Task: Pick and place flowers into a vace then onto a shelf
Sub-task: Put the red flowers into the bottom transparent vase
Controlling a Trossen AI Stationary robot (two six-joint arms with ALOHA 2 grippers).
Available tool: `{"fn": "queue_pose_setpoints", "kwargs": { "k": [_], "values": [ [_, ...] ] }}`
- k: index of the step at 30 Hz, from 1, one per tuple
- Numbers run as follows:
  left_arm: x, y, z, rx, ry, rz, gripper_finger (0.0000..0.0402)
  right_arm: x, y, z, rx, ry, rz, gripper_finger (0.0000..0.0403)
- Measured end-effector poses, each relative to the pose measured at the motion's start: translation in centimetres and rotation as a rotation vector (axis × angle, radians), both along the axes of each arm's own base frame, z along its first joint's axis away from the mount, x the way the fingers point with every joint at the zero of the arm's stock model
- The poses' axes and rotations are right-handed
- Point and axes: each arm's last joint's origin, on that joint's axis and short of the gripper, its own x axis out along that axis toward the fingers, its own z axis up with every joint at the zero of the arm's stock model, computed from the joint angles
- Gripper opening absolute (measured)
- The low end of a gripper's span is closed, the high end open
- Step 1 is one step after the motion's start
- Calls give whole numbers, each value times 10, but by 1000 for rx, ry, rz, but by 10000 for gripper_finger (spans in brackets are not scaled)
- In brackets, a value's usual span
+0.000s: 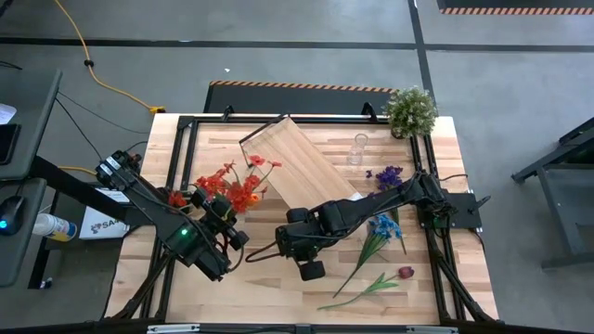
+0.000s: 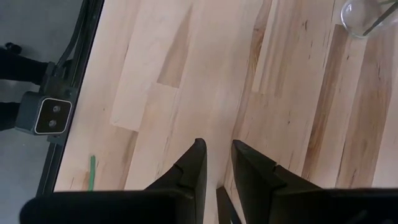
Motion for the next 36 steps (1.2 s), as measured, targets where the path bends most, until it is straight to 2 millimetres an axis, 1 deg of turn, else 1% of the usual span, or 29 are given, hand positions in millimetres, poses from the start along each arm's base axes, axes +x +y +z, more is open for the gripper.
{"fn": "queue_pose_setpoints", "kwargs": {
  "k": [8, 20, 30, 36],
  "values": [
    [-1, 1, 2, 42, 13, -34, 43, 0, 0, 0, 1, 0, -2, 67],
    [8, 16, 3, 91, 81, -30, 43, 0, 0, 1, 17, 3, -33, 67],
    [4, 17, -13, 59, 106, 14, 43, 0, 0, 1, 20, 5, -36, 67],
    [2, 19, -23, 52, 90, 61, 43, 1, 0, 1, 23, -2, -36, 67]
  ]
}}
